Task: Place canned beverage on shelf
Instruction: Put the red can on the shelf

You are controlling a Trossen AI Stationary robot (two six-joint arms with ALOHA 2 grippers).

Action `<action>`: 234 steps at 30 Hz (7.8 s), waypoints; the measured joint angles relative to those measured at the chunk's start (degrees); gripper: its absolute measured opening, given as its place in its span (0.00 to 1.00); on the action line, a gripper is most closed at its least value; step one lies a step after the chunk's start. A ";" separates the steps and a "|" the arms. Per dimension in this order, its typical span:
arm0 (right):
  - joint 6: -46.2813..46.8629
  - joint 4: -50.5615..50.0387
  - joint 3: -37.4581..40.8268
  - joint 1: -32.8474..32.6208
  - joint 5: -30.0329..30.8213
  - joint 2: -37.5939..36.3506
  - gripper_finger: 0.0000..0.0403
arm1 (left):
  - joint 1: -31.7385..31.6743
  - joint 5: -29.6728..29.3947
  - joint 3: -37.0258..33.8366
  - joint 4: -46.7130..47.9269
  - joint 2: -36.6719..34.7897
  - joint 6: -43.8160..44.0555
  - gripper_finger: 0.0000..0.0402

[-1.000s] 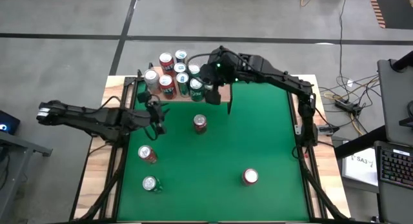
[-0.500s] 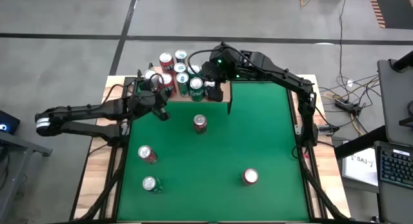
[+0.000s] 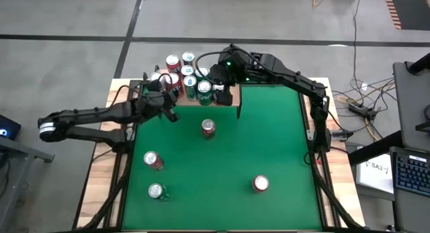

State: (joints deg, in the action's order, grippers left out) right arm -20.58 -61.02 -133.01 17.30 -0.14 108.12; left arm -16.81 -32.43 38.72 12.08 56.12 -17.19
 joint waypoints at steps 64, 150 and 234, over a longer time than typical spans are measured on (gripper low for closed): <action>2.28 52.36 66.75 -13.31 10.89 -34.78 0.81 | -17.71 24.47 48.58 47.30 14.67 -27.60 0.00; -0.02 49.56 67.58 -12.48 12.24 -35.30 0.81 | -18.46 21.50 51.47 52.93 21.76 -20.21 0.00; 13.49 40.38 37.55 -7.29 14.72 -15.40 0.81 | 30.05 0.15 -7.76 -5.34 -13.26 11.51 0.00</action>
State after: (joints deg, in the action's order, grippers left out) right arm -7.09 -20.65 -95.46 10.01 14.57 92.72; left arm 13.23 -32.28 30.96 6.74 42.87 -5.68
